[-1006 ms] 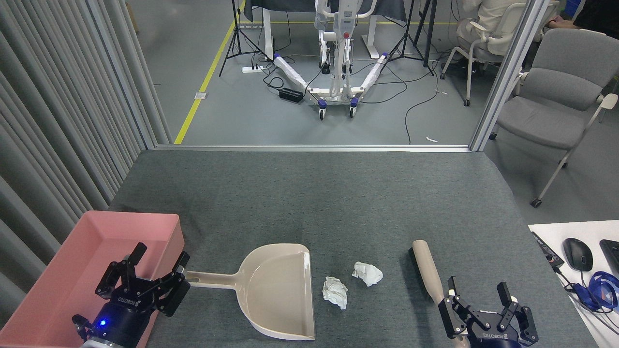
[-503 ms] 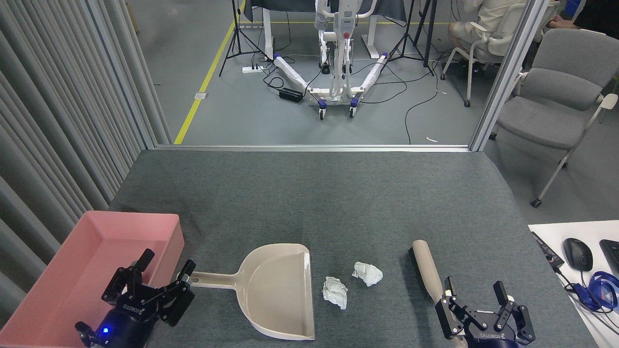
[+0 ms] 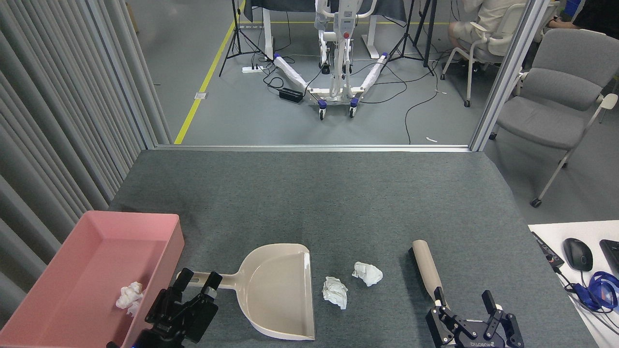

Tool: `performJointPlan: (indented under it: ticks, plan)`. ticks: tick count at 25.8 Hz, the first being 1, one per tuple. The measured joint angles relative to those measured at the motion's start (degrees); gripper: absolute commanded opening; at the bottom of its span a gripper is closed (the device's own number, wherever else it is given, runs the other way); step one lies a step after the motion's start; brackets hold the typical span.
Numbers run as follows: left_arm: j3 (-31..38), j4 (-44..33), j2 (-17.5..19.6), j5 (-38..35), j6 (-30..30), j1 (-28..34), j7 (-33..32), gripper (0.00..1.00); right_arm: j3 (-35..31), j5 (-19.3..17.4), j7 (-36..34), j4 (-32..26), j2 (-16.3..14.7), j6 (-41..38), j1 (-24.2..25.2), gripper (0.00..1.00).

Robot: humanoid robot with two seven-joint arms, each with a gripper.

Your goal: Sweep and dump garbage into bin

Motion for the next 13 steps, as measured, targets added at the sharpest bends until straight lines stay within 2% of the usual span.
performJointPlan:
  ticks: [6,13]
  plan:
    - [-1.1,3.6,-2.2,4.7,0.7,0.9,-0.3,0.97,1.0,0.2,0.1,0.6,0.2,0.1,1.6,0.98]
    - [-1.2,8.7,-2.8,10.6,2.8,-0.2,-0.3,0.98,1.2,0.4,-0.4,2.4,1.1,0.3,3.2,0.98]
